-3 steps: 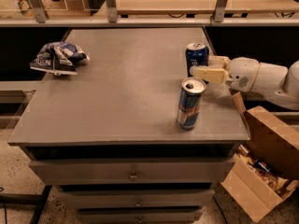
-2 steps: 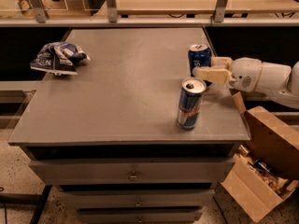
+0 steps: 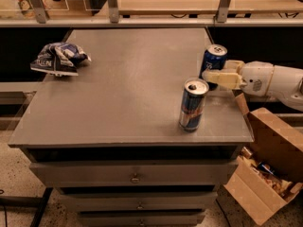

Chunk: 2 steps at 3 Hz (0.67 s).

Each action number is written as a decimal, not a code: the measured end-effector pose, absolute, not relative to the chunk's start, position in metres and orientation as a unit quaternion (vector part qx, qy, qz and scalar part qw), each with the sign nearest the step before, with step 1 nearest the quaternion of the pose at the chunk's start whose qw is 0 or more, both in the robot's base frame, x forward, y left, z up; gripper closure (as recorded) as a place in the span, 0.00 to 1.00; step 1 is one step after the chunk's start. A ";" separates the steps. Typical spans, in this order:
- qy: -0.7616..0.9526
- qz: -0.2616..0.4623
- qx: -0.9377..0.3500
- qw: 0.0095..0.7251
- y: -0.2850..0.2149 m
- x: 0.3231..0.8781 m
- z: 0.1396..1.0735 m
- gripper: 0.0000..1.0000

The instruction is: Place pepsi can upright

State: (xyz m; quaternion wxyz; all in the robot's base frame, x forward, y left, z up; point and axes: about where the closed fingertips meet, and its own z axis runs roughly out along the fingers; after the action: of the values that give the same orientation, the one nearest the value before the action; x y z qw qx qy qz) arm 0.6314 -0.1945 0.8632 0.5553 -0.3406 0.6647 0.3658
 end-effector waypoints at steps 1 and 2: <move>0.675 0.356 -0.333 0.554 -0.207 0.625 0.860 0.00; 0.683 0.345 -0.337 0.549 -0.216 0.619 0.866 0.00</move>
Offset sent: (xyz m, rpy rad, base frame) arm -0.0205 -0.0402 0.0113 -0.0792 0.0235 -0.0592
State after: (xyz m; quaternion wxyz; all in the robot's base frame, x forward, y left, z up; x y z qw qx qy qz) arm 0.6193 -0.2162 0.8663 0.5487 -0.3367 0.6832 0.3446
